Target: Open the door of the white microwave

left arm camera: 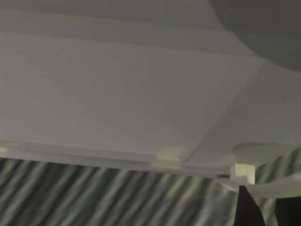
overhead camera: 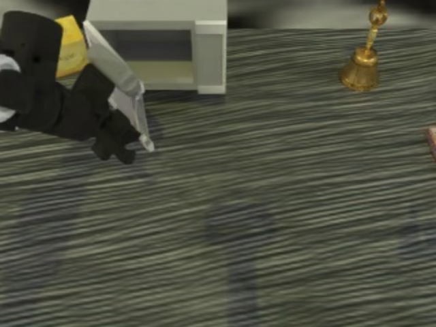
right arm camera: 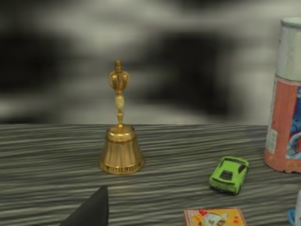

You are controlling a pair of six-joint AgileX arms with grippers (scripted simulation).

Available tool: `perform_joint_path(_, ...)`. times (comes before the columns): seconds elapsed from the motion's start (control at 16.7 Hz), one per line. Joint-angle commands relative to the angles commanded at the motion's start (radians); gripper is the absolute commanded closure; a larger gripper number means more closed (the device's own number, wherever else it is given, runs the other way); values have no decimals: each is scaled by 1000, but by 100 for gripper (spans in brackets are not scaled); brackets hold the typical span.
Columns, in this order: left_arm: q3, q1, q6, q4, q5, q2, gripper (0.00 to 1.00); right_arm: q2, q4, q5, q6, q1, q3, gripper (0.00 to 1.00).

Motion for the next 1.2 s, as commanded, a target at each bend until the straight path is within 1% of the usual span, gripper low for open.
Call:
perform_joint_path(0.18, 4, 16, 36, -18, 18, 1, 100, 0, 0, 0, 0, 0, 0, 0)
perform_joint_path(1.2, 4, 17, 38, -19, 19, 1, 100, 0, 0, 0, 0, 0, 0, 0)
